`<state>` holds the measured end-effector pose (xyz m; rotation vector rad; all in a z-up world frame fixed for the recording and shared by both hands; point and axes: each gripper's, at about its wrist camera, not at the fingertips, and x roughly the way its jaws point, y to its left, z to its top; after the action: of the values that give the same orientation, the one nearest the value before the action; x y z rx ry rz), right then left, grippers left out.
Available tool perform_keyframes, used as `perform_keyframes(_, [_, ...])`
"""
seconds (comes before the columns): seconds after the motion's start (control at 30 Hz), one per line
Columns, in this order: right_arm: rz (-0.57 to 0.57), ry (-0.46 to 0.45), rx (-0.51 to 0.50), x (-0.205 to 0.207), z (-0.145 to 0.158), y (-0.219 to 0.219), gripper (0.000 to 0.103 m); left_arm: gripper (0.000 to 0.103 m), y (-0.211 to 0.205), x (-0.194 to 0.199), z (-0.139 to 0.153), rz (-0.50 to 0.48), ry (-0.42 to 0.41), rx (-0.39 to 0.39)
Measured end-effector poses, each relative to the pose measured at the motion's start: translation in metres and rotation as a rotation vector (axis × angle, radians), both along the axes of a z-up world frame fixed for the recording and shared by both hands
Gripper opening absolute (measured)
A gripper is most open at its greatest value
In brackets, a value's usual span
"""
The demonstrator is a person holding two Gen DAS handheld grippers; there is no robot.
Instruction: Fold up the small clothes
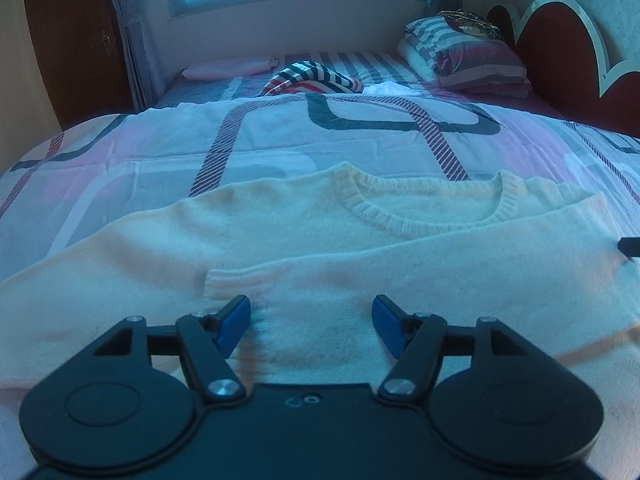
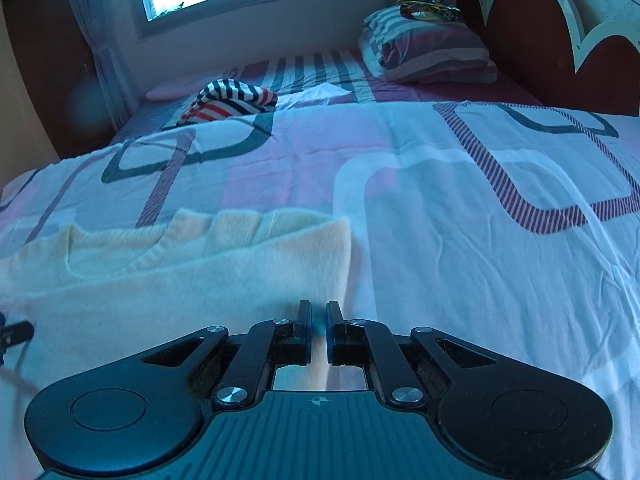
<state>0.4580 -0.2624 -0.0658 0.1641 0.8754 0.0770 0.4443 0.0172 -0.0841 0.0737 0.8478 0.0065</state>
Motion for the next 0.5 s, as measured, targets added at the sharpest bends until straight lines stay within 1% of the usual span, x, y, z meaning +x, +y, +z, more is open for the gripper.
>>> perform_keyframes(0.17, [0.023,0.011,-0.019,-0.025,-0.002,0.002,0.004,0.066,0.004,-0.010,0.000,0.000,0.008,0.008])
perform_keyframes(0.23, [0.028,0.007,-0.023,-0.033,0.000,0.002,0.004,0.066,0.002,-0.016,0.004,0.003,0.002,0.031])
perform_keyframes(0.3, [0.022,-0.042,-0.013,-0.045,0.009,0.001,0.004,0.067,0.000,-0.023,0.008,-0.004,-0.017,0.054])
perform_keyframes(0.37, [0.033,-0.077,0.006,-0.055,0.018,0.003,0.004,0.068,0.000,-0.026,0.006,-0.015,-0.009,0.047])
perform_keyframes(0.4, [0.049,-0.073,0.006,-0.056,0.018,0.007,0.004,0.068,0.001,-0.026,0.002,-0.015,0.011,0.040])
perform_keyframes(0.43, [0.063,-0.050,-0.001,-0.057,0.014,0.010,0.004,0.069,0.002,-0.026,-0.001,-0.011,0.022,0.032])
perform_keyframes(0.47, [0.072,-0.004,-0.025,-0.055,0.005,0.015,0.004,0.069,0.004,-0.027,-0.001,-0.007,0.020,0.024])
perform_keyframes(0.5, [0.079,0.006,-0.048,-0.056,-0.003,0.018,0.004,0.070,0.004,-0.027,0.000,-0.002,0.026,0.025])
